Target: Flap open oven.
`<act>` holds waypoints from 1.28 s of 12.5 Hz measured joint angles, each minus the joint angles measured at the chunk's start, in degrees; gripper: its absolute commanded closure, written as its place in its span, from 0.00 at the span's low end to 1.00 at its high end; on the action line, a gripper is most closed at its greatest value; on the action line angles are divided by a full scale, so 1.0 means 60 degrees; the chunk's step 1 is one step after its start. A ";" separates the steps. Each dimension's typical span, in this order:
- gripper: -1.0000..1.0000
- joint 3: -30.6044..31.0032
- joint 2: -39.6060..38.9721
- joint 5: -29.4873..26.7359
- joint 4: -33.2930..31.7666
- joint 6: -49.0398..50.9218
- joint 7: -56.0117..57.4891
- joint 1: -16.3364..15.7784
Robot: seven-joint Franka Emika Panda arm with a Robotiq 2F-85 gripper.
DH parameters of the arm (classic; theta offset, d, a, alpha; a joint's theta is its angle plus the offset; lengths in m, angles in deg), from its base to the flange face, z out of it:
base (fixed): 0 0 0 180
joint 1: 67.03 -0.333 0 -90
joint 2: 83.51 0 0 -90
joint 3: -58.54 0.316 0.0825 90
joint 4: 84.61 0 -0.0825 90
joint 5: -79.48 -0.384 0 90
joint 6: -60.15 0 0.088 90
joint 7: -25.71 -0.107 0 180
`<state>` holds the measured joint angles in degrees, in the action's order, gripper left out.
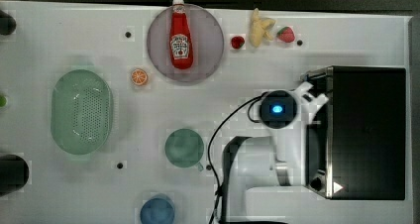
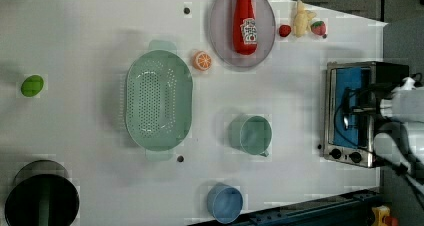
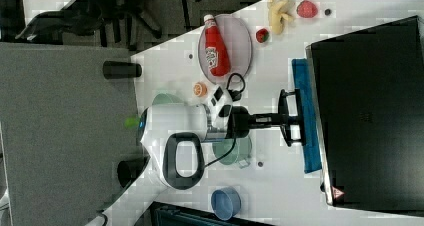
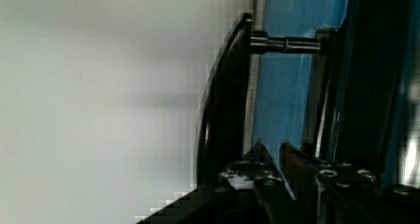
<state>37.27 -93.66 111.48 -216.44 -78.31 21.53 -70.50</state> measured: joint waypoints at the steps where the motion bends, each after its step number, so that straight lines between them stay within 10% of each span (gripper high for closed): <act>1: 0.82 0.0224 -0.0126 0.0597 -0.0019 0.0075 -0.0522 -0.0111; 5: 0.82 0.0977 -0.0991 0.2327 -0.0037 0.0117 -0.2893 -0.0604; 16: 0.82 0.1338 -0.3348 0.2084 0.0765 -0.0145 -0.5056 -0.1187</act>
<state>45.30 -113.75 123.99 -211.85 -79.18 -8.81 -77.62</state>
